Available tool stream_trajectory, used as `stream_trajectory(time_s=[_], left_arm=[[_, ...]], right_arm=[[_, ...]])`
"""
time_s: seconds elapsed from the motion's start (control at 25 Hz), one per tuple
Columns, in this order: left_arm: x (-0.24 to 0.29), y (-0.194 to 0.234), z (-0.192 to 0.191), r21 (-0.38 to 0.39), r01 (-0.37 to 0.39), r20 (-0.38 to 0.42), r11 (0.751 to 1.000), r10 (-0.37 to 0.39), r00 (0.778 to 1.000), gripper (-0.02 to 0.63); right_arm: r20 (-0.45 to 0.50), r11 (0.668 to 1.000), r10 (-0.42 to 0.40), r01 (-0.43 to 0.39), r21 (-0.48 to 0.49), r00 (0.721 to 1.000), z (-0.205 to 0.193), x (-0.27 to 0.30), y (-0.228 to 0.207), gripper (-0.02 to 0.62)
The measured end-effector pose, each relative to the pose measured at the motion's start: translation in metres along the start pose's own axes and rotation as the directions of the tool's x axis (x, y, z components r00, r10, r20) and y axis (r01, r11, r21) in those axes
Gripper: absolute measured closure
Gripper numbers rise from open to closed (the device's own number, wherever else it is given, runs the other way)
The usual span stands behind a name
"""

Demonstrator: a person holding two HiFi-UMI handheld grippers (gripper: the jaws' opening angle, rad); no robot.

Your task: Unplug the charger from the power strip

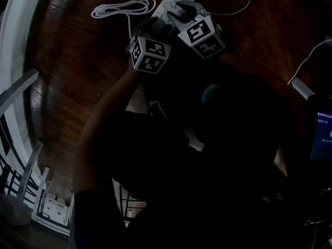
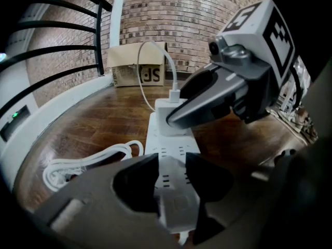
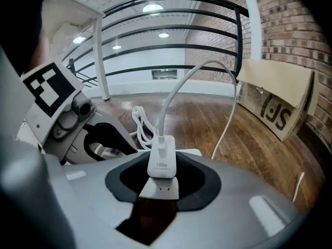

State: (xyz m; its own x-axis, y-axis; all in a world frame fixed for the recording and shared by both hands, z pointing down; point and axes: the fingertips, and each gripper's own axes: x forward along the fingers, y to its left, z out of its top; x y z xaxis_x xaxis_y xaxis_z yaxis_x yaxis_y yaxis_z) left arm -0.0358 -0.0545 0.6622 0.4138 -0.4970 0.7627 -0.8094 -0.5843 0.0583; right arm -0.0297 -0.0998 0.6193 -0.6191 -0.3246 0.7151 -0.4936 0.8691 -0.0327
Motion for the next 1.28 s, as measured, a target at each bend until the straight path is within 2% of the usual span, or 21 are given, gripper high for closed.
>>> stream_trajectory(time_s=[0.16,0.24,0.32,0.4,0.52,0.6,0.64,0.68,0.88,0.96,1.0,1.04,1.12,1.16,1.2,1.28], left_arm=[[-0.002,-0.001,0.001,0.008,-0.006,0.007,1.000,0.006,1.000,0.440],[-0.002,0.000,0.001,0.012,-0.010,0.012,1.000,0.010,1.000,0.442],[-0.001,0.001,-0.001,0.008,-0.015,0.010,1.000,0.015,1.000,0.442],[-0.001,0.001,-0.002,0.007,-0.015,0.010,1.000,0.015,1.000,0.442],[-0.001,-0.001,-0.002,0.011,-0.009,0.012,1.000,0.009,1.000,0.442],[-0.001,-0.001,-0.002,0.012,-0.008,0.013,1.000,0.008,1.000,0.442],[-0.001,0.000,-0.002,0.010,-0.008,0.012,1.000,0.008,1.000,0.443],[-0.001,0.000,-0.003,0.007,-0.009,0.010,1.000,0.009,1.000,0.443],[-0.001,0.003,-0.004,-0.002,-0.013,0.011,1.000,0.013,1.000,0.443],[-0.002,0.002,-0.004,-0.003,-0.013,0.013,1.000,0.013,1.000,0.443],[-0.002,0.002,-0.004,-0.002,-0.013,0.014,1.000,0.013,1.000,0.443],[-0.002,0.002,-0.004,-0.002,-0.012,0.014,1.000,0.012,1.000,0.443],[-0.002,0.001,-0.004,-0.001,-0.011,0.016,1.000,0.011,1.000,0.442],[-0.002,0.001,-0.003,-0.001,-0.011,0.018,1.000,0.011,1.000,0.442],[-0.002,0.001,-0.003,-0.001,-0.012,0.020,1.000,0.012,1.000,0.443],[-0.002,0.001,-0.002,0.000,-0.014,0.025,1.000,0.014,1.000,0.443]], right_arm=[[0.125,0.999,0.007,-0.013,0.045,0.992,0.028,-0.019,-0.006,0.454],[0.166,0.985,0.012,-0.041,0.168,0.986,0.029,-0.021,-0.021,0.454],[0.179,0.935,-0.008,-0.056,0.350,0.984,0.022,-0.025,-0.044,0.454],[0.187,0.841,-0.060,-0.051,0.538,0.981,0.009,-0.035,-0.072,0.453],[0.183,0.640,-0.156,-0.041,0.767,0.971,-0.024,-0.049,-0.109,0.453],[0.150,0.517,-0.191,-0.030,0.855,0.970,-0.050,-0.054,-0.121,0.453],[0.129,0.482,-0.195,-0.020,0.876,0.972,-0.061,-0.054,-0.122,0.453],[0.111,0.464,-0.192,-0.009,0.886,0.975,-0.070,-0.054,-0.122,0.453],[0.088,0.412,-0.150,-0.019,0.911,0.985,-0.090,-0.048,-0.117,0.451],[0.074,0.414,-0.150,-0.005,0.910,0.986,-0.094,-0.049,-0.117,0.442],[0.043,0.431,-0.161,0.031,0.902,0.986,-0.097,-0.051,-0.119,0.408],[-0.009,0.456,-0.182,0.093,0.885,0.983,-0.102,-0.055,-0.122,0.331],[-0.136,0.497,-0.247,0.246,0.832,0.959,-0.117,-0.067,-0.134,0.289],[-0.185,0.503,-0.280,0.308,0.808,0.942,-0.123,-0.074,-0.141,0.261],[-0.219,0.502,-0.310,0.355,0.789,0.925,-0.126,-0.081,-0.148,0.259],[-0.246,0.503,-0.358,0.408,0.762,0.901,-0.124,-0.093,-0.160,0.255]])
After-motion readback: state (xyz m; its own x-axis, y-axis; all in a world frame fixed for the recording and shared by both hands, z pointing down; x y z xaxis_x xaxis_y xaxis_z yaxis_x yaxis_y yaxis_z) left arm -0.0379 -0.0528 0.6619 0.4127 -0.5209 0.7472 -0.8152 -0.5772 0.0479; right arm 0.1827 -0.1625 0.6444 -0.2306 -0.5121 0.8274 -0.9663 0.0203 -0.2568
